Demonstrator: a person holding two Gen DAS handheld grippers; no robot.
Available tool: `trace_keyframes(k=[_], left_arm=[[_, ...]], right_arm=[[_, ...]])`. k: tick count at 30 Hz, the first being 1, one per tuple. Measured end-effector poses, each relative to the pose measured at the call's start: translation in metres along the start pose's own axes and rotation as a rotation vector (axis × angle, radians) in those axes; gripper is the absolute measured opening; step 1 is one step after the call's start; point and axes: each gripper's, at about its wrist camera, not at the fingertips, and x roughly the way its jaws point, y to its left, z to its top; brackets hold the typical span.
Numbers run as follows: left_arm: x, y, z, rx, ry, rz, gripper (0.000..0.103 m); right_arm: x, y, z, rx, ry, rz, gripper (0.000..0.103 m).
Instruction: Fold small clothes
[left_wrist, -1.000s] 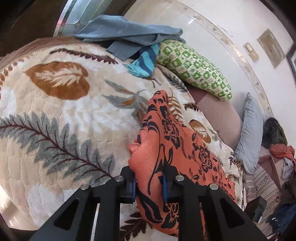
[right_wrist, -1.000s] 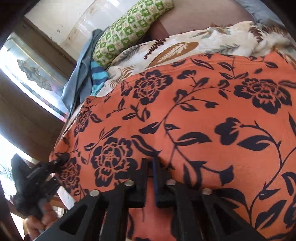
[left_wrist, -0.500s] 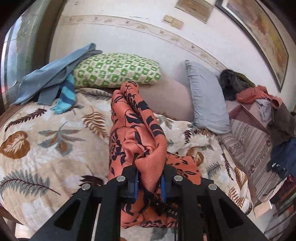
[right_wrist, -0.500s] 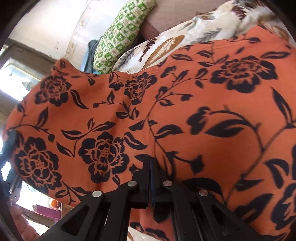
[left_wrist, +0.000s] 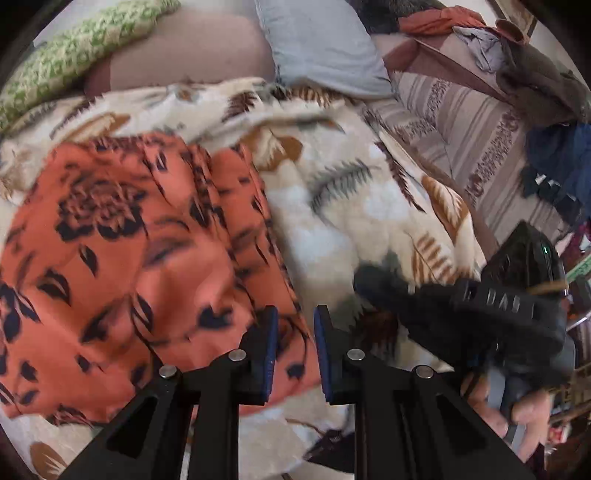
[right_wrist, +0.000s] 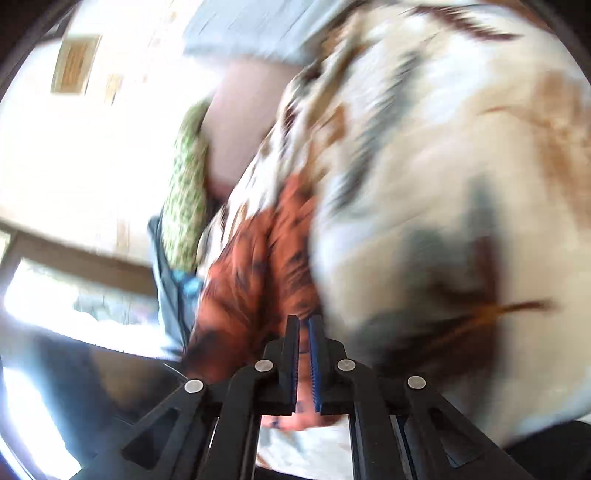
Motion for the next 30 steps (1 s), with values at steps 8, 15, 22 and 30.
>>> trace_keyframes(k=[8, 15, 22, 30], left_arm=[[-0.124, 0.023, -0.024, 0.176, -0.300, 0.144, 0.069], [-0.117, 0.128, -0.002, -0.089, -0.261, 0.329, 0.069], [-0.079, 0.155, -0.020, -0.114, -0.114, 0.299, 0.069], [-0.093, 0.128, -0.011, 0.015, -0.175, 0.266, 0.069]], right_arm=[[0.031, 0.046, 0.013, -0.107, 0.099, 0.110, 0.079], [0.110, 0.086, 0.044, -0.213, 0.177, -0.048, 0.083], [0.195, 0.099, 0.055, -0.290, 0.331, -0.226, 0.031], [0.142, 0.178, 0.046, -0.497, 0.218, -0.227, 0.012]])
